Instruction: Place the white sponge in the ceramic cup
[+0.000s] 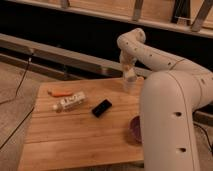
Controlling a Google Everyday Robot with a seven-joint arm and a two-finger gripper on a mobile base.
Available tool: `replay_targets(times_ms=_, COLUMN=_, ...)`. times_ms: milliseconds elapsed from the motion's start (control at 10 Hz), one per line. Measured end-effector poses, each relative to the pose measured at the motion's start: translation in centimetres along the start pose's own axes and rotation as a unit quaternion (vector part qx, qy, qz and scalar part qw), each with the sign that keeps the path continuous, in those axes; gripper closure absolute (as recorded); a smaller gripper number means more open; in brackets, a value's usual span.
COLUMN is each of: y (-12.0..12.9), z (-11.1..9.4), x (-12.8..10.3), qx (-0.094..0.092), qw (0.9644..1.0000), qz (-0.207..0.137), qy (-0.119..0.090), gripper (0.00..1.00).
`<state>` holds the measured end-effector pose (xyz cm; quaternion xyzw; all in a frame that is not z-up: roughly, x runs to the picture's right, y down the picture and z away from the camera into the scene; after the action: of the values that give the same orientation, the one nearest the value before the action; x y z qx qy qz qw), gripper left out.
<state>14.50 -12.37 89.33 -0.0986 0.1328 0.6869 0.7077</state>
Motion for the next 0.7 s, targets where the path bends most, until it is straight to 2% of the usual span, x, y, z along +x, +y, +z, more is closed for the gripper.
replay_targets(times_ms=400, y=0.0, z=1.3, x=-0.1, qx=0.008, qw=0.9998, qz=-0.017, qy=-0.01, gripper=1.0)
replay_targets(times_ms=700, y=-0.1, z=2.2, x=0.2, qx=0.015, qw=0.9997, qz=-0.017, qy=-0.01, gripper=1.0)
